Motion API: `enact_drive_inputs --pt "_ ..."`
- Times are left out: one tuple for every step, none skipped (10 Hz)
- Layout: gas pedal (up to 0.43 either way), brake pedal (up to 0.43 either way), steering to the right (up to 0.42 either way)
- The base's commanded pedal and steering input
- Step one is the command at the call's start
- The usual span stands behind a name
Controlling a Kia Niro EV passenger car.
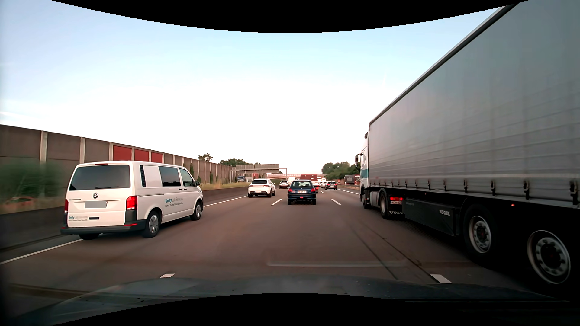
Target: Follow the waypoints while adhering to traffic rules and regulations
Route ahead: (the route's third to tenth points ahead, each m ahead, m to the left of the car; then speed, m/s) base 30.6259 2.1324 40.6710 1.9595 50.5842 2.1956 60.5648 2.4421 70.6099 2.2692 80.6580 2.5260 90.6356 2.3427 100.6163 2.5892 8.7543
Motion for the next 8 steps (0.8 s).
enact_drive_inputs --pt "0.000 0.000 -0.006" --pt "0.000 0.000 -0.006" --pt "0.000 0.000 -0.005" --pt "0.000 0.000 -0.005" --pt "0.000 0.000 -0.004" --pt "0.000 0.000 -0.004" --pt "0.000 0.000 -0.003" --pt "0.000 0.000 -0.002"
